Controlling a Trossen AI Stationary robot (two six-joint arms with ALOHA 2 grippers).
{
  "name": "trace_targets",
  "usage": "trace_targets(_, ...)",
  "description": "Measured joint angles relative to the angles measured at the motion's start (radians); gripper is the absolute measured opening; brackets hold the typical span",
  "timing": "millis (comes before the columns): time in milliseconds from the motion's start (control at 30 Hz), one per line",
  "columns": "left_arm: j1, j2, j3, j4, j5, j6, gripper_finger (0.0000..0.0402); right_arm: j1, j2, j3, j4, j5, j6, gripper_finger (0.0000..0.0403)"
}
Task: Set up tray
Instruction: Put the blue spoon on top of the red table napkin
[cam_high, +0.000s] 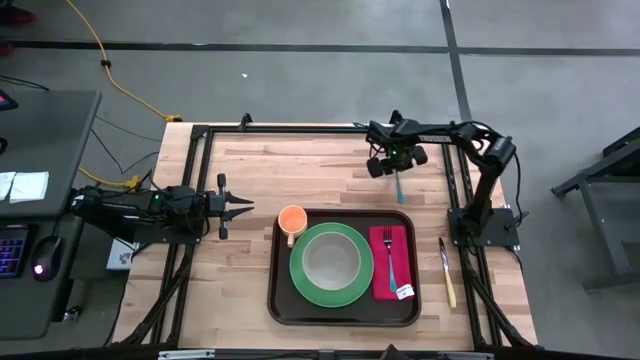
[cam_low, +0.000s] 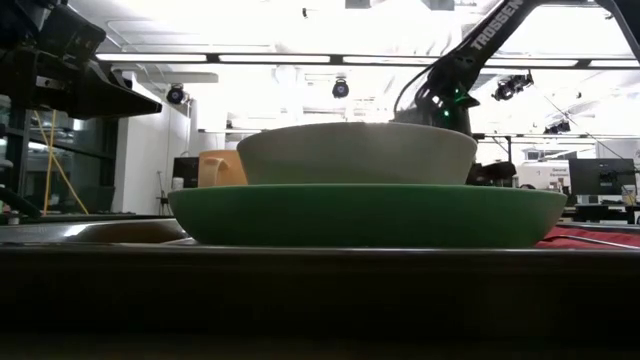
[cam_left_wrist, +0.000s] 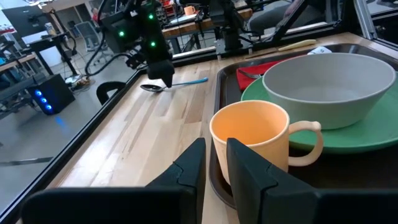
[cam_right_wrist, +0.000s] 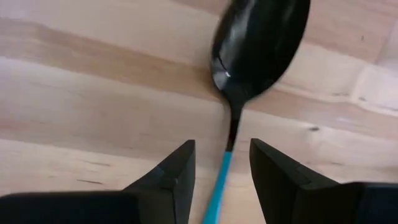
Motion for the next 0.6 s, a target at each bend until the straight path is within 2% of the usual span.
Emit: trace_targets(600,0.000,0.000,0.000,0.000,0.000,0.000,0.0097,-0.002,-0.004,-0.069,0.126,-0.048,-0.021,0.0129)
